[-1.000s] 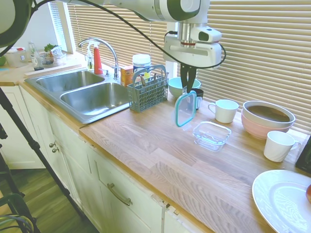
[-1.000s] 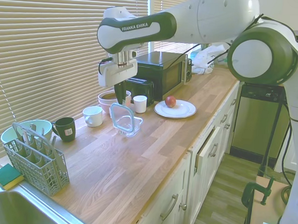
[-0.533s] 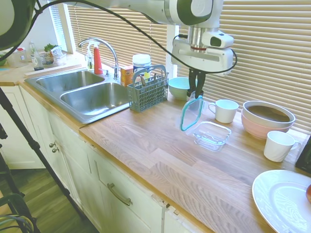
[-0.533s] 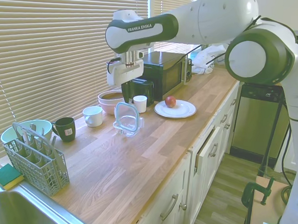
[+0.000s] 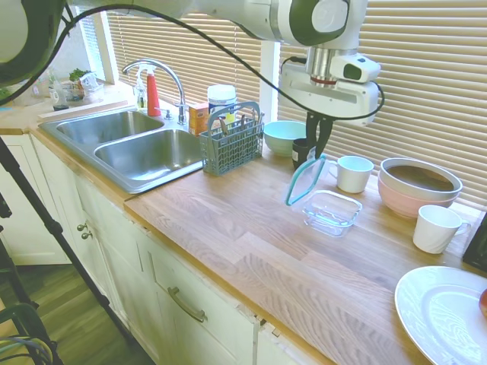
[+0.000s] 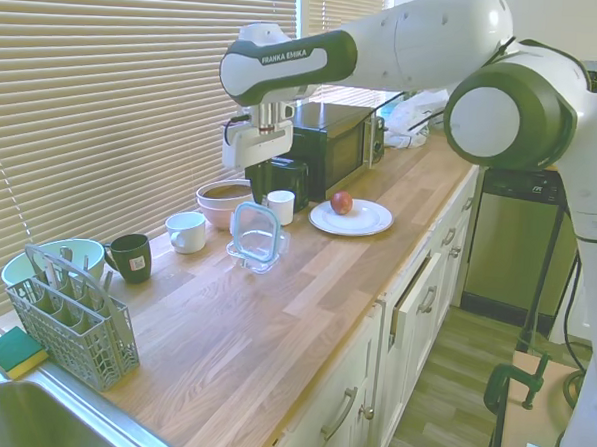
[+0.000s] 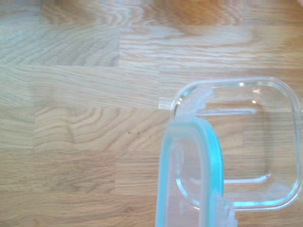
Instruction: Cover the lid of the food container
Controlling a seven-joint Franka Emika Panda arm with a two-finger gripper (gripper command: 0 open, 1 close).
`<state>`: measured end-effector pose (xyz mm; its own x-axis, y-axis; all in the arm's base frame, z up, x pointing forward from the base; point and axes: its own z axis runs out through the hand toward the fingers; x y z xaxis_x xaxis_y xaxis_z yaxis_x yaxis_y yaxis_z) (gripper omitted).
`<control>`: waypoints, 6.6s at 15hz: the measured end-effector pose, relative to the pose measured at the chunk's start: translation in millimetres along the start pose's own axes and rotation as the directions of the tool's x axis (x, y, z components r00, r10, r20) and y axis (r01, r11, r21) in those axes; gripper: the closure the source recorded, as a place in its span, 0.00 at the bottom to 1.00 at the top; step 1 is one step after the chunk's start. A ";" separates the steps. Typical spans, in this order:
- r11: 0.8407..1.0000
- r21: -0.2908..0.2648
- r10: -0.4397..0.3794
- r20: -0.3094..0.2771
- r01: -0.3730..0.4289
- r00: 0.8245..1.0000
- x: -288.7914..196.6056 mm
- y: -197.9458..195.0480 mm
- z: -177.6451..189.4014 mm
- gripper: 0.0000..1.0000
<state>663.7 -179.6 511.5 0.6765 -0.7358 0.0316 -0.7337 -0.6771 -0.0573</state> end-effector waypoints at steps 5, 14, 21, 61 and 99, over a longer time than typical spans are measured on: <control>1.000 0.006 0.002 -0.011 -0.002 1.000 15.9 -0.4 0.1 1.00; 1.000 0.016 0.013 0.006 -0.013 1.000 31.5 15.4 10.1 1.00; 0.999 0.040 0.023 0.020 -0.023 1.000 42.8 34.5 11.7 1.00; 0.992 0.125 -0.005 0.068 -0.003 0.998 117.9 90.9 53.7 1.00; 0.984 0.154 0.064 0.144 -0.086 0.987 134.9 104.8 112.9 0.00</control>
<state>685.1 -348.1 397.1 0.6301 -0.7677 -0.1165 -0.7709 -0.6005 -0.2124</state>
